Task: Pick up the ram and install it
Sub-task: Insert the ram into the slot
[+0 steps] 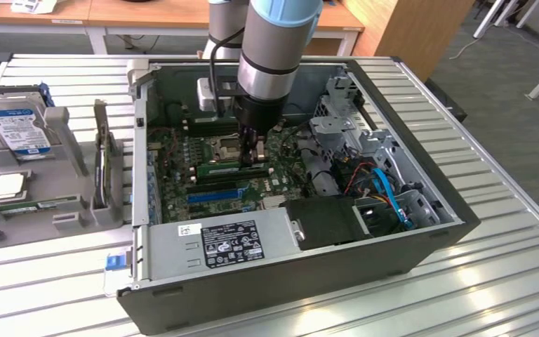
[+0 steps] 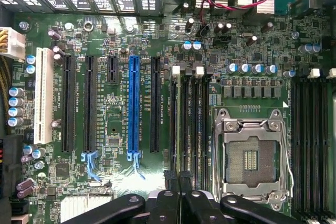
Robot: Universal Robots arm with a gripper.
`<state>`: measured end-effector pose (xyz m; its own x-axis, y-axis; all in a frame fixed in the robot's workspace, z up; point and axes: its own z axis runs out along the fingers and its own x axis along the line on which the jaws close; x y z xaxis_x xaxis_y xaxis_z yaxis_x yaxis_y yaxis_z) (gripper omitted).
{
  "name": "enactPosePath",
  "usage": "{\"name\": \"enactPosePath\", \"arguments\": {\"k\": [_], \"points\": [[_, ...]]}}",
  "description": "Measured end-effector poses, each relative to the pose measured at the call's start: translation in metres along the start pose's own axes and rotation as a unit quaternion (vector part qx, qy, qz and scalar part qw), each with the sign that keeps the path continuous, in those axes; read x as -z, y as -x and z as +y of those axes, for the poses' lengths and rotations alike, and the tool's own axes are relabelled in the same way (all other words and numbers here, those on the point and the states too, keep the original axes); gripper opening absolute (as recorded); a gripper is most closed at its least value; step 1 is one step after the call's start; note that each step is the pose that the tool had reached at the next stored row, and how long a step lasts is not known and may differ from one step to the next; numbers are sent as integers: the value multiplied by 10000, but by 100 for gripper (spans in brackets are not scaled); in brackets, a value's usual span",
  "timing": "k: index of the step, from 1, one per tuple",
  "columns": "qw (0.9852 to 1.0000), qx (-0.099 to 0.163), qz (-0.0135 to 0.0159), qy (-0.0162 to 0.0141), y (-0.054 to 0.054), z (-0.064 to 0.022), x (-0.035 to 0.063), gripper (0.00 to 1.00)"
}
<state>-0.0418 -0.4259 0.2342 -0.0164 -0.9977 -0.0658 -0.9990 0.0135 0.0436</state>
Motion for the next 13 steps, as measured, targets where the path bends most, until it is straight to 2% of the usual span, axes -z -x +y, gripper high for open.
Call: {"name": "enactPosePath", "arguments": {"k": [13], "points": [[10000, 1, 0, 5, 0, 4, -9, 12]]}}
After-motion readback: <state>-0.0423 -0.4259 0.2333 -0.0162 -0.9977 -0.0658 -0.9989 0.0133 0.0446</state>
